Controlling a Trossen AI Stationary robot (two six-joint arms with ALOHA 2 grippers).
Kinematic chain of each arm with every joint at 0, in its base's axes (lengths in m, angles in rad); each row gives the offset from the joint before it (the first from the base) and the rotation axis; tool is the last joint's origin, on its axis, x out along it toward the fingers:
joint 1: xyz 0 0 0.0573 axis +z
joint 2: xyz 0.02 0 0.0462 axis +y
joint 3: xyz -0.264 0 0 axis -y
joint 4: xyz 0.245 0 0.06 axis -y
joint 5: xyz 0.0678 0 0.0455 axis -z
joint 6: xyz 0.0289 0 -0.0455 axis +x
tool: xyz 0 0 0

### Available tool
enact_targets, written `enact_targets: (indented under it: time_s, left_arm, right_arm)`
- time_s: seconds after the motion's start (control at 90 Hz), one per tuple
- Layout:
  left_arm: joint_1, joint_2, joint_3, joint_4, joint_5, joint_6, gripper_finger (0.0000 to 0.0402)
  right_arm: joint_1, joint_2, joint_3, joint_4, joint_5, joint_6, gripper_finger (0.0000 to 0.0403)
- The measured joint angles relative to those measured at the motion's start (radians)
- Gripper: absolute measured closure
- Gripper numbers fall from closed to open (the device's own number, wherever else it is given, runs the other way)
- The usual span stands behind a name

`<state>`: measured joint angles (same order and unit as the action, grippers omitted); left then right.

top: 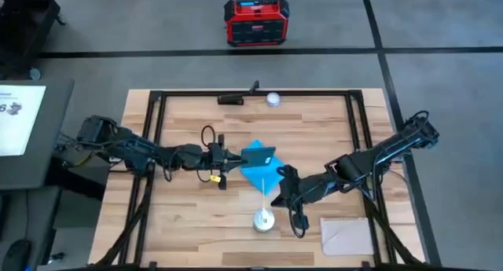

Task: Apply microfiber cloth
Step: Spray the back of the black tablet using the spray can

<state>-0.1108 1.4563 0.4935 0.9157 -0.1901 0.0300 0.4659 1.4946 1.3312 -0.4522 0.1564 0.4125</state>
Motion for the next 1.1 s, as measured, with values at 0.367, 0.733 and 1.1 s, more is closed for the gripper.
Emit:
enact_targets:
  time_s: [0.367, 0.733, 1.1]
  left_arm:
    - [0.0, -0.004, 0.017, -0.012, 0.002, 0.009, 0.0397]
    - [0.0, -0.005, 0.017, -0.008, 0.002, 0.007, 0.0397]
    - [-0.001, -0.005, 0.016, -0.007, 0.0, 0.002, 0.0397]
  right_arm:
    - [0.005, 0.057, 0.007, 0.017, -0.002, 0.006, 0.0403]
    - [-0.003, 0.148, 0.114, -0.044, -0.024, -0.017, 0.0403]
    - [-0.024, 0.156, 0.129, -0.075, -0.024, -0.02, 0.0403]
